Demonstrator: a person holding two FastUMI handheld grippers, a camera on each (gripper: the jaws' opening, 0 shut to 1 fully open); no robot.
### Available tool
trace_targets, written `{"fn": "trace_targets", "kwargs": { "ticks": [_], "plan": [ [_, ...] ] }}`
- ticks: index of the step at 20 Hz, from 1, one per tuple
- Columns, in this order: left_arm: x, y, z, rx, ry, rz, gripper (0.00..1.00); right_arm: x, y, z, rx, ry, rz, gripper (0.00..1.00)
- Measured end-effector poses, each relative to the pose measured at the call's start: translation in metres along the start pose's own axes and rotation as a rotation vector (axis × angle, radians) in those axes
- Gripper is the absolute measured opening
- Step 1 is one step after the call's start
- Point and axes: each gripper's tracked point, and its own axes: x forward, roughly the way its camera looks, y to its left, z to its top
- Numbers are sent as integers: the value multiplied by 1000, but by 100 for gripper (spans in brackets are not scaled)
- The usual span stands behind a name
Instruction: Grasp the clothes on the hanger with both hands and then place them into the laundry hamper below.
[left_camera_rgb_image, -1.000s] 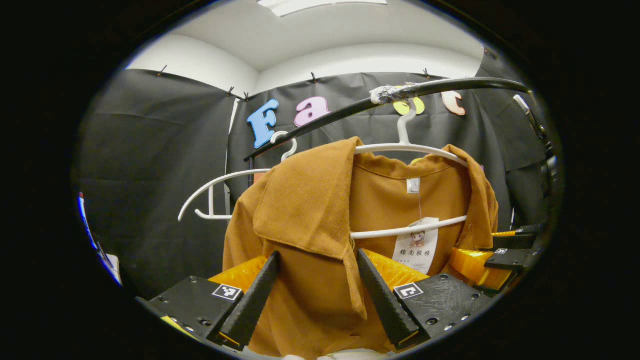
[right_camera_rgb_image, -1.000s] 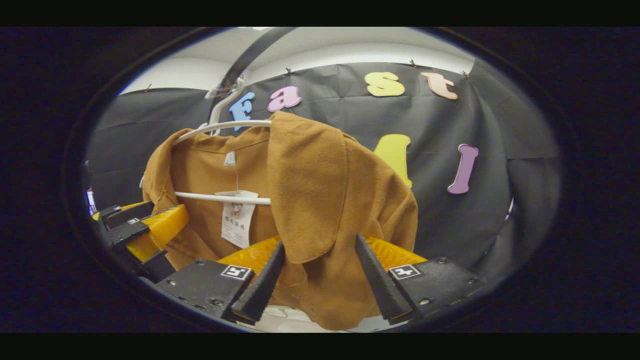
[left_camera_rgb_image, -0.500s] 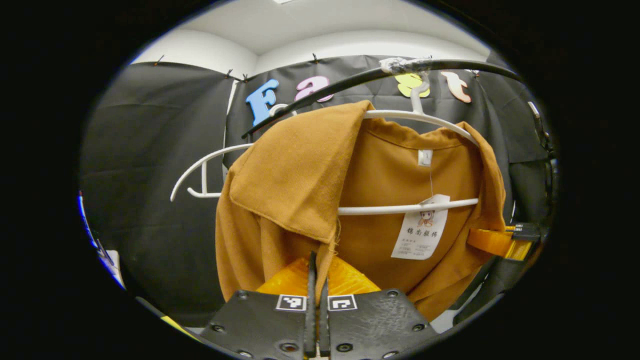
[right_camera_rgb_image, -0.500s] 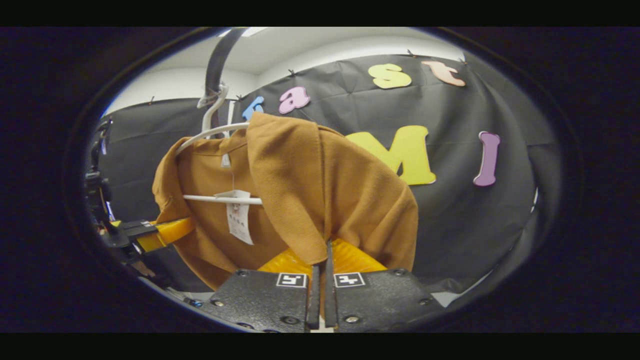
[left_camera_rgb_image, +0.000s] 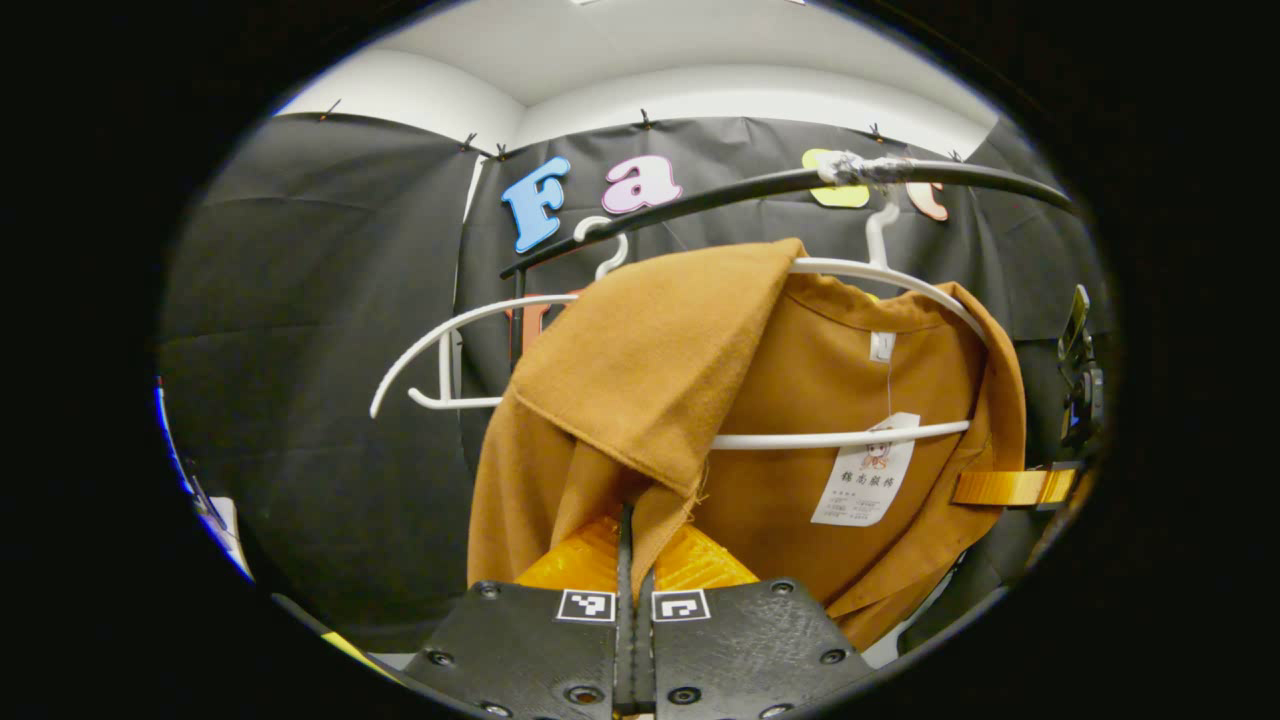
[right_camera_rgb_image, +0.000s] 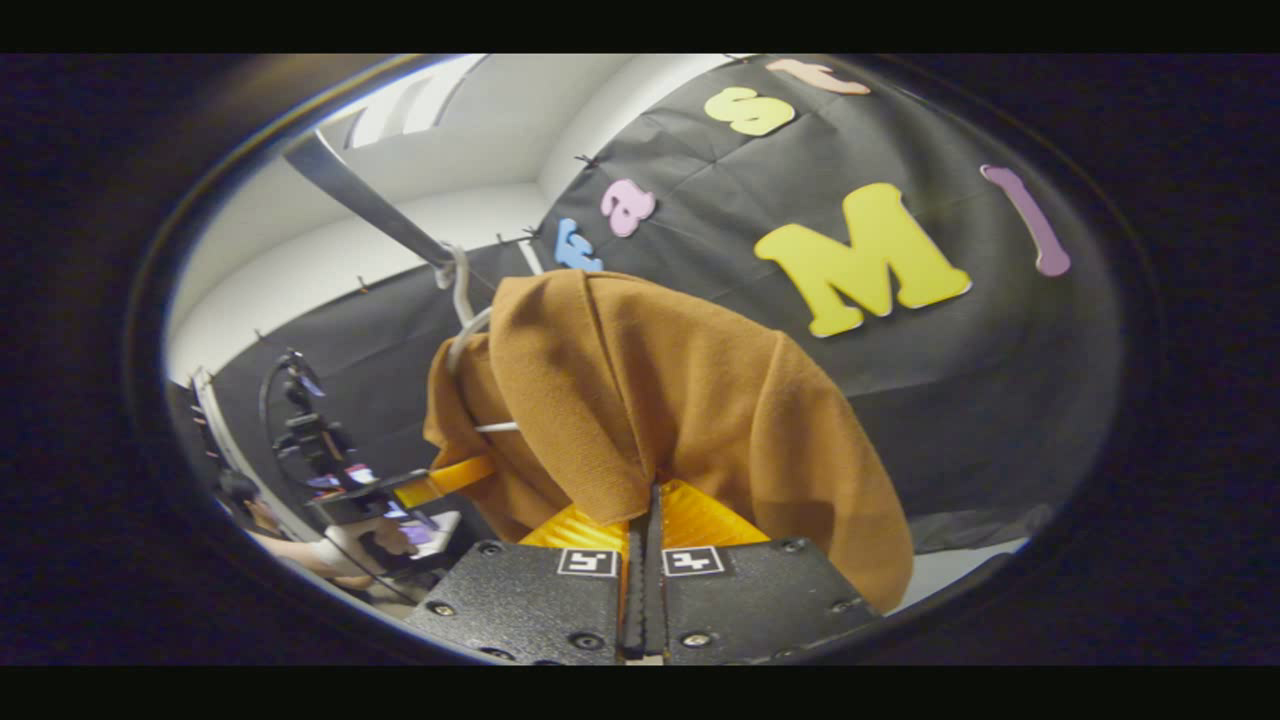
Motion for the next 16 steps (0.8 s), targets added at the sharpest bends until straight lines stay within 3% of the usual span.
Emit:
{"fn": "trace_targets", "kwargs": {
  "ticks": [3, 4, 8, 9, 10, 11, 16],
  "plan": [
    [-12, 12, 22, -13, -37, -17, 0, -19, 31, 18, 49, -60, 152, 4],
    [-14, 16, 30, -19, -47, -22, 5, -23, 37, 26, 96, -82, 196, 4],
    [-14, 35, 66, -25, -103, -23, 5, -31, 53, 55, 248, -176, 334, 3],
    [-13, 40, 73, -23, -119, -25, 0, -36, 59, 64, 288, -200, 388, 3],
    [-9, 45, 79, -24, -127, -26, 5, -45, 66, 71, 321, -221, 435, 4],
    [-6, 52, 85, -28, -133, -17, 0, -51, 67, 79, 337, -248, 468, 4],
    [6, 62, 103, -31, -158, -18, 5, -74, 62, 116, 414, -383, 525, 4]
  ]
}}
